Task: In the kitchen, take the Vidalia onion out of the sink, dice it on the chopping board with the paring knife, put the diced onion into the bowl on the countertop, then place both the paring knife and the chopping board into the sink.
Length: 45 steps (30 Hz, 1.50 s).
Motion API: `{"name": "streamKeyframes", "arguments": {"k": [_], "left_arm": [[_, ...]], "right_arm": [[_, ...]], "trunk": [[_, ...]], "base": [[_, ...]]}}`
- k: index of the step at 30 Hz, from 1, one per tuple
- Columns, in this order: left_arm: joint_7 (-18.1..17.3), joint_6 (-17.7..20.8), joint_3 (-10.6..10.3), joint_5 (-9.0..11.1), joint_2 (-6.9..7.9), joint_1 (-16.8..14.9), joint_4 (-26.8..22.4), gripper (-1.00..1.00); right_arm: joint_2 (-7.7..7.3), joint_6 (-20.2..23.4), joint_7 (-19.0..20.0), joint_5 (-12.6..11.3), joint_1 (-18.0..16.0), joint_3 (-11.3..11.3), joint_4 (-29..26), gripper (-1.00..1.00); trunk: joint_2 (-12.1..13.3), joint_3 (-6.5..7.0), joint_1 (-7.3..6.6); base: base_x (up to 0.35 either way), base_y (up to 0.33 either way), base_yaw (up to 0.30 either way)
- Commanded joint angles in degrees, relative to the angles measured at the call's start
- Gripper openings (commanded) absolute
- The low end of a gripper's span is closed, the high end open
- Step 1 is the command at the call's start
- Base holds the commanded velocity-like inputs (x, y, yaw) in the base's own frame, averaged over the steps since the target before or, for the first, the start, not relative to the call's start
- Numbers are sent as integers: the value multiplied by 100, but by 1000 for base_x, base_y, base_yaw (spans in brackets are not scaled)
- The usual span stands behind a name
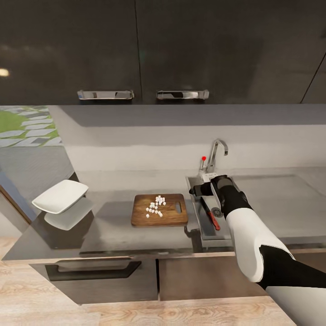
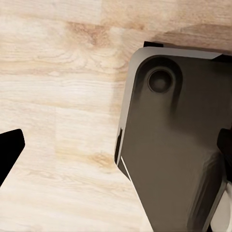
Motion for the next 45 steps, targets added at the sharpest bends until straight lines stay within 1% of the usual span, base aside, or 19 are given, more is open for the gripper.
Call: {"name": "streamKeyframes", "arguments": {"k": [1, 26, 45], "left_arm": [[5, -37, -48, 33, -3, -9, 21, 100], [7, -37, -48, 32, -3, -9, 21, 100], [7, -35, -47, 32, -3, -9, 21, 100]], "right_arm": [[8, 14, 48, 60, -6, -41, -7, 100], [28, 14, 48, 60, -6, -41, 5, 100], [43, 14, 50, 60, -6, -41, 31, 100]], "trunk": [[-12, -13, 3], [-12, -15, 3], [-12, -76, 3]], "base": [[0, 0, 0], [0, 16, 0], [0, 0, 0]]}}
